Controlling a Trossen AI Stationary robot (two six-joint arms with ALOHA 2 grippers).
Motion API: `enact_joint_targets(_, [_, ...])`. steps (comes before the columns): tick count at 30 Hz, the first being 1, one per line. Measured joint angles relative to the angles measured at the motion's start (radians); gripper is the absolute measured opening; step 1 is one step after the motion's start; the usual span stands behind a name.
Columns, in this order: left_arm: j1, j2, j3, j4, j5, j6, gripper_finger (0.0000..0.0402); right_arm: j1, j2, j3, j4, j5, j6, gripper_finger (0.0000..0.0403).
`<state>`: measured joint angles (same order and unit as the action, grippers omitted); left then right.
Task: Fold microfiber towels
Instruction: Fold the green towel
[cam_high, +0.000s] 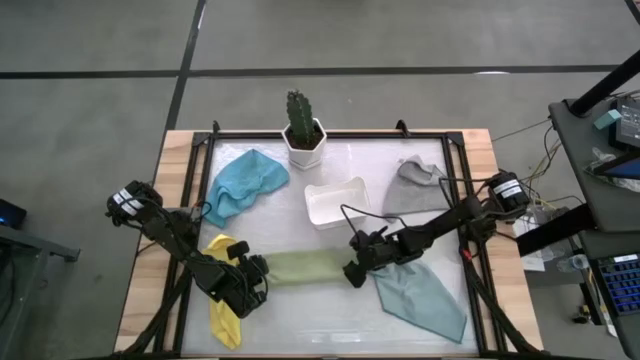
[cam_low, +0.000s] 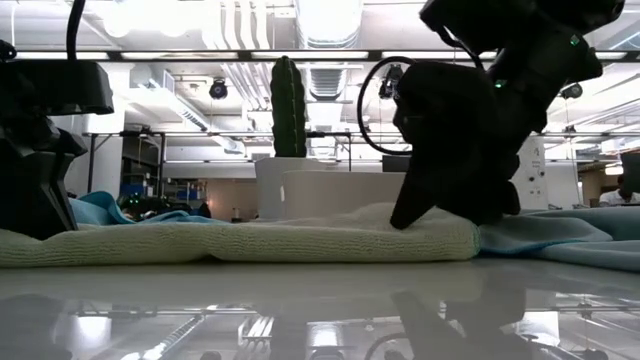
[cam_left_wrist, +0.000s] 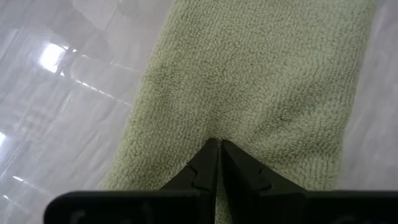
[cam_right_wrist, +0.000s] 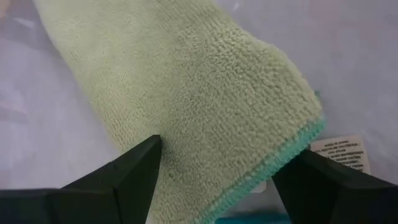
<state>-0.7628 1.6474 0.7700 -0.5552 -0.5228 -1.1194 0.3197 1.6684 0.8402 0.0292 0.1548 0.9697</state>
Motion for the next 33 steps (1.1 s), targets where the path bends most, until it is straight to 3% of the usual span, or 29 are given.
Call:
enact_joint_targets(3, [0.0,0.0,0.0,0.0,-0.001,-0.001,0.001,-0.014,-0.005,0.0,-0.022,-0.006,-0.03,0.0276])
enact_joint_targets(9, [0.0,0.0,0.0,-0.002,0.024,-0.019,0.001,-0.04,-0.07,0.003,-0.386,0.039,-0.059,0.0276])
enact_joint_targets(12, [0.0,0.0,0.0,-0.002,0.022,-0.02,0.001,-0.039,-0.118,-0.003,-0.43,0.029,-0.06,0.0276])
enact_joint_targets(17, [-0.001,0.0,-0.001,0.0,0.018,-0.022,0.001,-0.038,-0.219,-0.001,-0.387,0.046,-0.029,0.0276])
enact_joint_targets(22, [-0.001,0.0,-0.001,0.0,0.015,-0.022,0.001,-0.036,-0.224,-0.002,-0.295,0.048,-0.027,0.0276])
enact_joint_targets(33, [-0.002,0.0,-0.003,0.006,0.001,-0.021,0.001,-0.051,-0.051,-0.002,-0.169,0.047,-0.045,0.0276])
